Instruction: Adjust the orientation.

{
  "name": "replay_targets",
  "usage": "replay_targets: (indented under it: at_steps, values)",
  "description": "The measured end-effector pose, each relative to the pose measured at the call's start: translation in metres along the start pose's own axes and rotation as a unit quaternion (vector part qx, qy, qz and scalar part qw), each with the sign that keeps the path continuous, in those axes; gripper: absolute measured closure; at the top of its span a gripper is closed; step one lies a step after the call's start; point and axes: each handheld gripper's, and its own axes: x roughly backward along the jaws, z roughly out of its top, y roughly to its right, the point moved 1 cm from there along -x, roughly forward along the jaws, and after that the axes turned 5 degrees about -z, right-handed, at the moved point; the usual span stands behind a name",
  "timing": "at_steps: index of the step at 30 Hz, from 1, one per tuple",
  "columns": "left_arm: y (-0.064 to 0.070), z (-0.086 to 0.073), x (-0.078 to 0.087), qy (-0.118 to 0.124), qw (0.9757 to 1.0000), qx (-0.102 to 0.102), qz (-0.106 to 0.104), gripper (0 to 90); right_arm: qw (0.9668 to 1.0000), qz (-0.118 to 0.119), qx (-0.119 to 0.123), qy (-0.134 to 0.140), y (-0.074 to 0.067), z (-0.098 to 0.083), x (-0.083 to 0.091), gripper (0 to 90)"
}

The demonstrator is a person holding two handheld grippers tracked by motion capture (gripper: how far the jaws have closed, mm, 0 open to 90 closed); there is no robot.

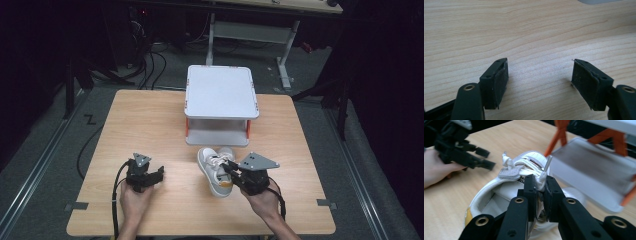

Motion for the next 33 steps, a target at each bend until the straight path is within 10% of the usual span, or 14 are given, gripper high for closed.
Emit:
replay_targets:
  at_steps: [18, 33]
  values:
    - [0.003, 0.0, -0.001, -0.004, 0.9999, -0.01, 0.006, 29.3, 0.9916, -0.117, -0.046, -0.029, 0.063, -0.023, 0.021, 82.0]
    - [0.003, 0.0, -0.001, -0.004, 0.9999, -0.01, 0.006, 29.3, 0.9777, -0.181, -0.037, -0.1, 0.056, -0.059, -0.029, 81.6]
